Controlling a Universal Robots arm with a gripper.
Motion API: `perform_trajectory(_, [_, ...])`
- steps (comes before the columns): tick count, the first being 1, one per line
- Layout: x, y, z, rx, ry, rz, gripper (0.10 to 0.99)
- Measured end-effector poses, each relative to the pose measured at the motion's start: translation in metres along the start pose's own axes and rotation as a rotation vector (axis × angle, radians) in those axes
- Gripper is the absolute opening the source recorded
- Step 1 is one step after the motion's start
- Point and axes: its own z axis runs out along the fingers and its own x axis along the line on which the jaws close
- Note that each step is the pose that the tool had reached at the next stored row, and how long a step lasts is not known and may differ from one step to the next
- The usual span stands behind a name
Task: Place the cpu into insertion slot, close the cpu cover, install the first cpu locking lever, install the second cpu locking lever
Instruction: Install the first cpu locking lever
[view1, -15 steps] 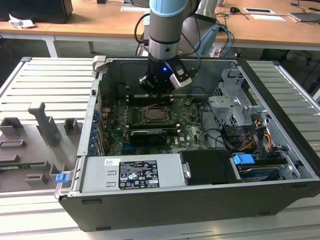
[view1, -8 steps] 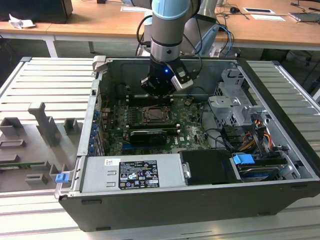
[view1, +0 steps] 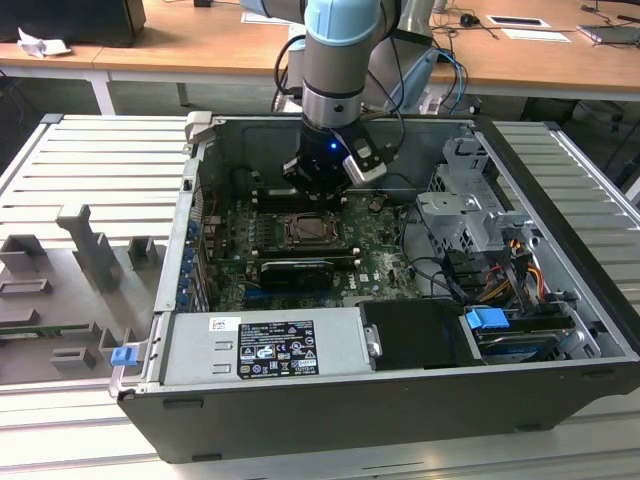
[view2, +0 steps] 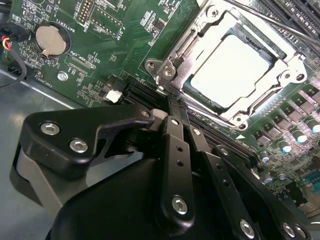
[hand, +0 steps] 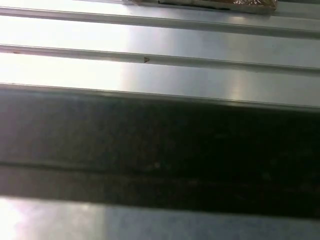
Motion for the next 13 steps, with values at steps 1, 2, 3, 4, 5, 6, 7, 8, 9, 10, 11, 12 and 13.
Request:
perform_trajectory(1, [0.0000,0.0000,-0.0003,0.000,0.0001,0.000,0.106])
perform_trajectory(2, [0.0000,0.0000,-0.0006,0.000,0.0001,0.000,0.106])
perform_trajectory(3, [0.0000,0.0000,-0.0005,0.000,-0.0001,0.000,0.106])
perform_trajectory(4, [-0.0001,0.0000,-0.0005,0.002,0.0000,0.000,0.106])
perform_trajectory(5, [-0.0001,0.0000,-0.0005,0.004,0.0002,0.000,0.106])
perform_trajectory(6, [0.0000,0.0000,-0.0004,0.007,0.0004,0.000,0.106])
perform_trajectory(7, [0.0000,0.0000,-0.0004,0.010,0.0007,0.000,0.106])
perform_trajectory(8, [0.0000,0.0000,-0.0003,0.012,0.0008,0.000,0.106])
perform_trajectory(9, [0.0000,0.0000,-0.0002,0.013,0.0009,0.000,0.106])
perform_trajectory(10, [0.0000,-0.0001,-0.0001,0.015,0.0011,0.000,0.106])
perform_trajectory(11, [0.0000,-0.0001,0.0000,0.017,0.0013,0.000,0.106])
perform_trajectory(12, [0.0000,-0.0001,0.0004,0.020,0.0015,0.000,0.106])
perform_trajectory(13, [0.0000,-0.0002,0.0007,0.021,0.0016,0.000,0.106])
